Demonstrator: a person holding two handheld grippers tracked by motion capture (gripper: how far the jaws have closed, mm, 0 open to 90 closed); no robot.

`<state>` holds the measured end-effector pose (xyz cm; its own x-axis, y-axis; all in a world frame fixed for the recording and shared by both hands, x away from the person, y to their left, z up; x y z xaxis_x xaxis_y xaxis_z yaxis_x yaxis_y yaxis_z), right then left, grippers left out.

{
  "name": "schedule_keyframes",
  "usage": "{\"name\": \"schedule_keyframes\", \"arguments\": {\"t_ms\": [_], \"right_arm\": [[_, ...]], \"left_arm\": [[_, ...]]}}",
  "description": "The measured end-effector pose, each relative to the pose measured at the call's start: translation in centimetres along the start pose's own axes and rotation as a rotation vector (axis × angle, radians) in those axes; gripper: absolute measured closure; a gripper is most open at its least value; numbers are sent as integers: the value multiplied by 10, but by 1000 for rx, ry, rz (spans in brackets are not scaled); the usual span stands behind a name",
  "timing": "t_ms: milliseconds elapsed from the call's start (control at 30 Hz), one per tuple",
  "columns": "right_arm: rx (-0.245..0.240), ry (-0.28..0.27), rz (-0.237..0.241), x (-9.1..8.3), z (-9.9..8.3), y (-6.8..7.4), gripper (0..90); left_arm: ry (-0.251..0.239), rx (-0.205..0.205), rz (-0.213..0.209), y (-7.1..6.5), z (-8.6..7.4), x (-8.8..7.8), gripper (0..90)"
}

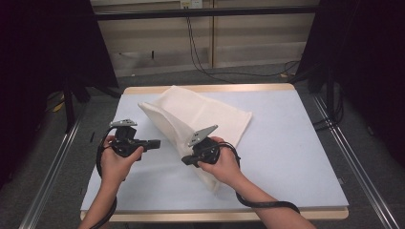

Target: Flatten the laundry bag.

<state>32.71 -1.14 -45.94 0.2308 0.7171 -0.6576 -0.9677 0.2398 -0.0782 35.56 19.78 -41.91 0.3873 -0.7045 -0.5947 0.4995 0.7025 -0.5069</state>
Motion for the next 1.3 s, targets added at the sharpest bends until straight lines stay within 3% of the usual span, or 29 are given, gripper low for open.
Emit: {"name": "schedule_keyframes", "arguments": {"t_ms": [67, 133, 167, 233, 367, 400, 467, 567, 600, 667, 767, 800, 900, 967, 1300], "right_arm": [[21, -9, 1, 4, -1, 1, 900], [21, -19, 6, 8, -1, 3, 900], [22, -22, 12, 10, 0, 4, 900], [16, -26, 6, 12, 1, 5, 900], [23, -27, -6, 14, 3, 3, 900], [27, -25, -9, 14, 3, 2, 900], [31, -23, -3, 15, 3, 2, 900], [28, -31, -2, 19, 6, 4, 900], [16, -28, -3, 20, 7, 5, 900], [-4, -39, 18, 23, 10, 10, 900], [-19, -39, 35, 26, 13, 15, 900], [-16, -40, 35, 26, 14, 16, 900], [-12, -46, 43, 22, 15, 16, 830], [-16, -53, 62, 14, 15, 15, 842], [67, -129, 2, -38, 0, -16, 640]], "left_arm": [[-25, 2, -19, -4, 1, 5, 573], [-10, -5, -59, -9, 0, 8, 585], [-11, -1, -52, -10, -1, 10, 552], [-3, 0, -80, -13, -1, 13, 529], [23, 37, -70, -14, -3, 14, 460], [32, 28, -89, -15, -4, 14, 453], [23, 25, -109, -17, -4, 15, 405], [5, 45, -102, -23, -2, 16, 337], [0, 26, -98, -24, -2, 17, 336], [-4, 11, -84, -24, -3, 18, 416], [27, -23, -49, -20, -6, 17, 766], [28, -49, -41, -19, -7, 17, 838], [46, -54, -27, -14, -8, 15, 864], [48, -56, -14, -12, -10, 14, 865], [65, -66, 44, 0, -19, 9, 865]]}}
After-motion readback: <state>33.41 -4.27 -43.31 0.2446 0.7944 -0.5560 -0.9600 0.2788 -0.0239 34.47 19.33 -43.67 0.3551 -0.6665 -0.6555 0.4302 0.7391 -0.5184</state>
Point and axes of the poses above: each handheld gripper's, and its own axes: x roughly forward along the jaws, z roughly out of its top, y roughly to its left, the point moved 4 cm from there along x, roughly forward along the jaws, and after that the axes turned 15 degrees about -x, right-handed, at the moved point
